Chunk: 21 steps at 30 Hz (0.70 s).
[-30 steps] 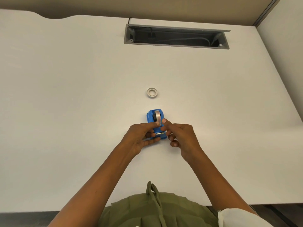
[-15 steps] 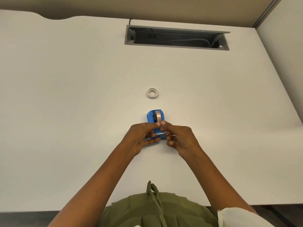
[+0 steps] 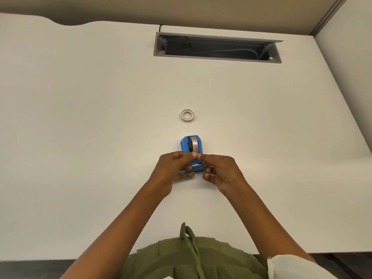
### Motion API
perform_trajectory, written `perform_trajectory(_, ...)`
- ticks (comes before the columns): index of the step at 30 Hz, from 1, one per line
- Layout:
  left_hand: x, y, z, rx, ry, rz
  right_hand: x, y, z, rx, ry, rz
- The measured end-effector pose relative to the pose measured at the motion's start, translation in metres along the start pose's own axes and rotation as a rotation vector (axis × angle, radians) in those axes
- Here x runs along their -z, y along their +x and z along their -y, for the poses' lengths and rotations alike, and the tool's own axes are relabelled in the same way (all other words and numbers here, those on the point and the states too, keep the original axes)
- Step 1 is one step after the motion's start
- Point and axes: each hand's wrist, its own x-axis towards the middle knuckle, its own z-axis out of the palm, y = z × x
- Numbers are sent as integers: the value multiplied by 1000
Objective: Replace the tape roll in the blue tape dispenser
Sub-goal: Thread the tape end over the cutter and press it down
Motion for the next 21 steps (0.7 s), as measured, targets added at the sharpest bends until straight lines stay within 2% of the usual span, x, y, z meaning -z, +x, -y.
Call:
perform_trajectory(3,11,-4,11,-238,249,-123,-1,-2,1,4,-79,-50)
perform_trajectory(5,22,-2,17,-492,474,-208,-1,-5,2,15,-107,-70)
perform_trajectory(7,31,2,19,-666,680,-120,-1,-6,2,18,-127,-76)
perform_trajectory(9,34,13,19,-693,825,2,0,-7,2,17,-155,-94)
perform_trajectory(12,27,28,17,-684,859,83,0,-9,1,35,-166,-90)
perform_trajectory(21,26,40,17,-715,805,91,1,-11,-2,128,-81,-104)
